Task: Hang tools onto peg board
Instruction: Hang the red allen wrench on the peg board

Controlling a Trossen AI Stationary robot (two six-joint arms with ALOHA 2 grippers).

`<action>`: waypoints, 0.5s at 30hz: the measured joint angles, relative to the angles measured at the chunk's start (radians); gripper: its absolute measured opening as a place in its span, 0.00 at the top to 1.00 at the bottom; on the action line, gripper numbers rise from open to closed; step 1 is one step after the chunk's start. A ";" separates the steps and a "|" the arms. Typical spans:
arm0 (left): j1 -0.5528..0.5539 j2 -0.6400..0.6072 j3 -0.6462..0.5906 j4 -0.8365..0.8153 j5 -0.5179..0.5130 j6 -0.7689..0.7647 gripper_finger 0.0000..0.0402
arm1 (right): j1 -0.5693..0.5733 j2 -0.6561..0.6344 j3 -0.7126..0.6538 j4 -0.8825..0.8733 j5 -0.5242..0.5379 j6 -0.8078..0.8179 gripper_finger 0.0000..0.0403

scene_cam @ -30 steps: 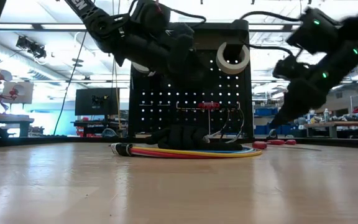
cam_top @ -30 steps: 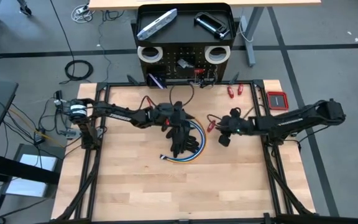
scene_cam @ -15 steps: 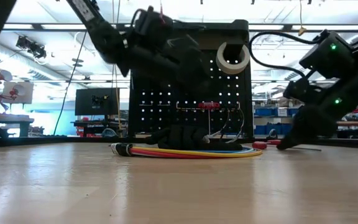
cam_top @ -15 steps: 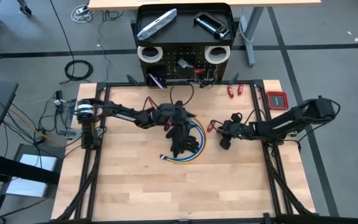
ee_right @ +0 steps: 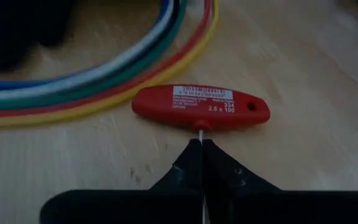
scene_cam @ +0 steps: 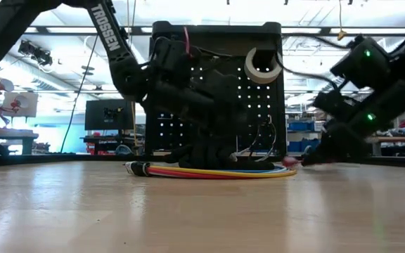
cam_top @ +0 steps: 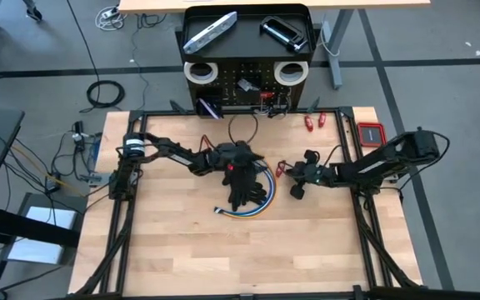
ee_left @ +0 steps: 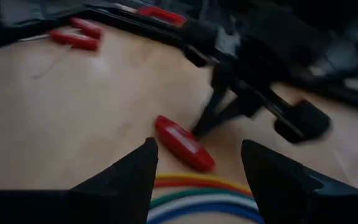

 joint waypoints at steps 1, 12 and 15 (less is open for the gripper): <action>0.011 -0.007 0.000 0.001 0.005 -0.023 0.41 | -0.001 -0.024 0.010 -0.009 -0.001 -0.017 0.98; 0.048 -0.042 0.000 0.069 0.088 -0.133 0.41 | 0.010 -0.216 0.142 -0.028 0.133 -0.317 0.99; 0.048 -0.042 0.000 0.100 0.088 -0.171 0.41 | 0.014 -0.219 0.160 -0.030 0.159 -0.401 0.99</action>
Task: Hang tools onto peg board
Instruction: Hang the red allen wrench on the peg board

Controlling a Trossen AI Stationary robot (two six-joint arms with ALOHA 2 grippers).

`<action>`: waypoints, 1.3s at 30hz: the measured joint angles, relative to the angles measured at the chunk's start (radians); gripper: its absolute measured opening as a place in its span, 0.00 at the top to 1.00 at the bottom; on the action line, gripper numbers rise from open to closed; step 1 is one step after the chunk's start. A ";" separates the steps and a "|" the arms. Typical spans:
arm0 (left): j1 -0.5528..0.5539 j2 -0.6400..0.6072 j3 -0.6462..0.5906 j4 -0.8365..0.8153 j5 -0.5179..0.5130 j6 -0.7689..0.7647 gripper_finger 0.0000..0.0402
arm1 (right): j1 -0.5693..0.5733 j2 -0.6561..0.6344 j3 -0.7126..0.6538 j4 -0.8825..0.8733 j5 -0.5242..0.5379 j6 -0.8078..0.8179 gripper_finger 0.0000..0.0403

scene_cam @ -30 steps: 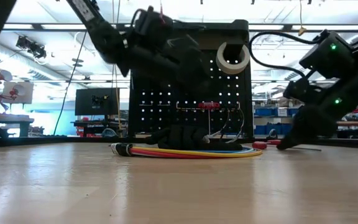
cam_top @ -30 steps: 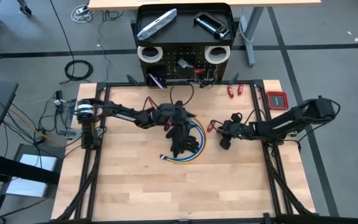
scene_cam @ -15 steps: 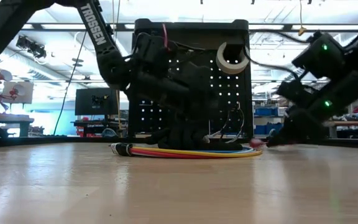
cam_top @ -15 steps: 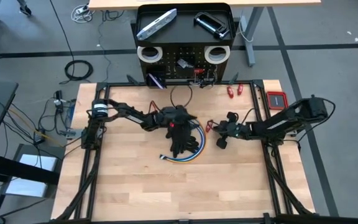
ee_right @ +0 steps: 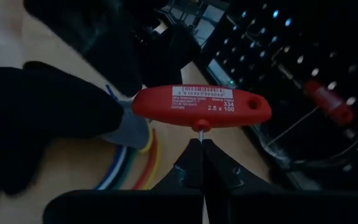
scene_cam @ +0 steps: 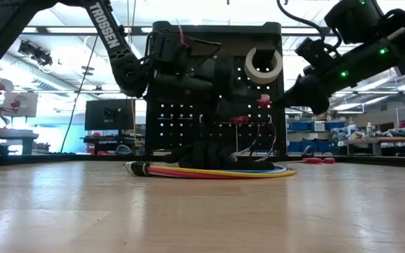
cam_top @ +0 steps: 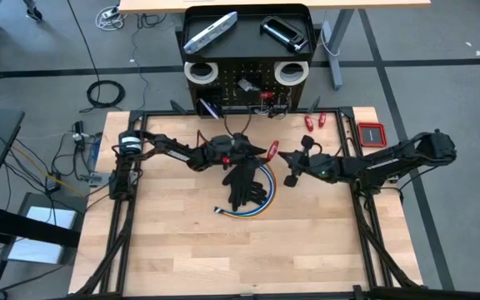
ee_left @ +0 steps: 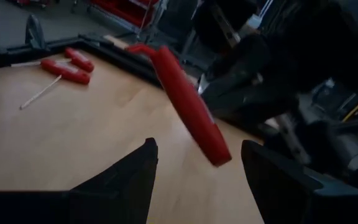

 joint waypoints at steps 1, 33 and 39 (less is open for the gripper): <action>0.000 0.000 0.000 0.010 -0.001 -0.006 0.41 | 0.000 0.000 0.002 0.001 0.003 -0.022 0.99; 0.076 -0.024 0.085 0.062 0.174 -0.171 0.86 | 0.023 -0.080 0.108 -0.115 0.048 0.007 0.80; 0.100 -0.183 0.097 -0.222 0.171 0.076 0.86 | 0.021 -0.205 0.316 -0.669 -0.009 0.211 0.55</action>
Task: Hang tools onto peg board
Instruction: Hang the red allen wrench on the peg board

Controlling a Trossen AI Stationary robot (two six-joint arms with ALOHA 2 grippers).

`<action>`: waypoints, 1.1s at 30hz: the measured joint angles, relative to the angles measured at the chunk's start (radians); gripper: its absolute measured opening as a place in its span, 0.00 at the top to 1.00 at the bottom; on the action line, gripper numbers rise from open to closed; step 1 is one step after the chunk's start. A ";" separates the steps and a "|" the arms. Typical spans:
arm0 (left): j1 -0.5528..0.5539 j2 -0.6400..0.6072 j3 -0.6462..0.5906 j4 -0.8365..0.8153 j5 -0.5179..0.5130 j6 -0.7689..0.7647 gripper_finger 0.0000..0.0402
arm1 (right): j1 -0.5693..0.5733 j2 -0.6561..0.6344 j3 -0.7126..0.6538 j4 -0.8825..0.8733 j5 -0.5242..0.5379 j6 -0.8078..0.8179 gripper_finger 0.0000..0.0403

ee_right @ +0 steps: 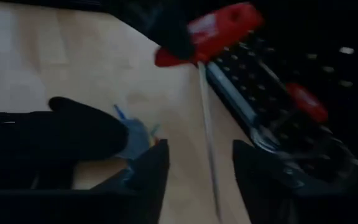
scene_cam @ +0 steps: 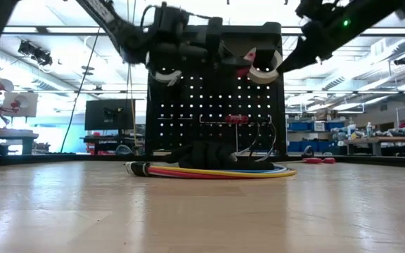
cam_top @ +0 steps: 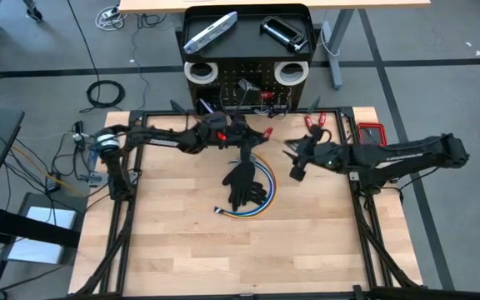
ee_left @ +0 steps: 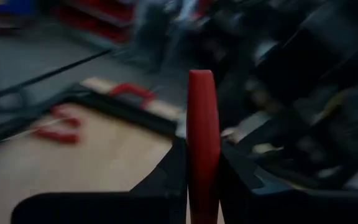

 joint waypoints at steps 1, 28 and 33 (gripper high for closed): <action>0.000 -0.024 0.012 -0.078 -0.051 0.028 0.86 | -0.006 -0.014 0.018 -0.044 0.010 0.009 0.52; -0.038 -0.090 0.051 -0.299 -0.273 -0.137 0.86 | -0.077 0.301 -0.074 0.314 0.314 -0.207 0.76; -0.039 -0.089 0.051 -0.297 -0.273 -0.137 0.86 | -0.088 0.301 -0.074 0.323 0.248 -0.203 0.83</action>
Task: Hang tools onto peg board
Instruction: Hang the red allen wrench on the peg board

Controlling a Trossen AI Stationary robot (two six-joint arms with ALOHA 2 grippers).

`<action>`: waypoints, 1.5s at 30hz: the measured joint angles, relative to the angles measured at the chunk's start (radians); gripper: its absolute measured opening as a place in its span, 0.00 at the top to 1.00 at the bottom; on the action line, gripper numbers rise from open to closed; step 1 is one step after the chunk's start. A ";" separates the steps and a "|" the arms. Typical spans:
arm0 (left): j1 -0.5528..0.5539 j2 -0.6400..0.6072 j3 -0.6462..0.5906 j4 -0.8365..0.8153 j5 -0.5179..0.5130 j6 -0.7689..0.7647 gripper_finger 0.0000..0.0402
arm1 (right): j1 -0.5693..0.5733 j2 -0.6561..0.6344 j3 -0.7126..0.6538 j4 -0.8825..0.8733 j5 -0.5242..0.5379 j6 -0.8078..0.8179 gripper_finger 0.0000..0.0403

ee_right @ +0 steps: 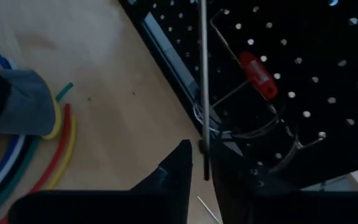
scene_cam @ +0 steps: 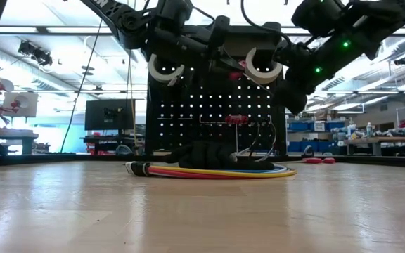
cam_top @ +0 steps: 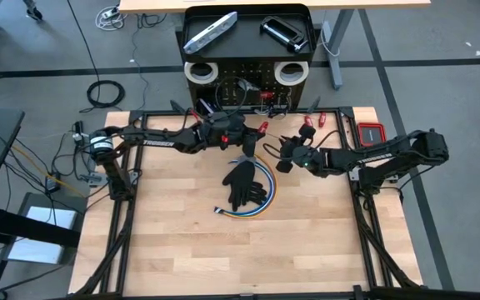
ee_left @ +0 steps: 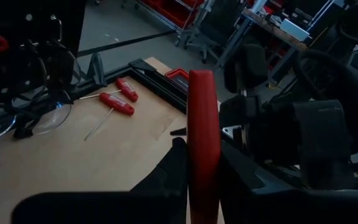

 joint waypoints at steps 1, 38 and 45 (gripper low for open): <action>0.000 0.000 0.000 0.000 0.000 0.000 0.86 | -0.002 0.000 0.000 0.000 -0.005 0.000 0.84; -0.006 -0.242 -0.254 -0.092 -0.278 0.244 0.48 | -0.194 0.346 0.181 -0.006 -0.233 0.796 0.98; -0.105 -0.266 -0.560 0.542 -0.255 0.331 0.49 | -0.249 0.413 0.270 -0.007 -0.299 0.831 0.98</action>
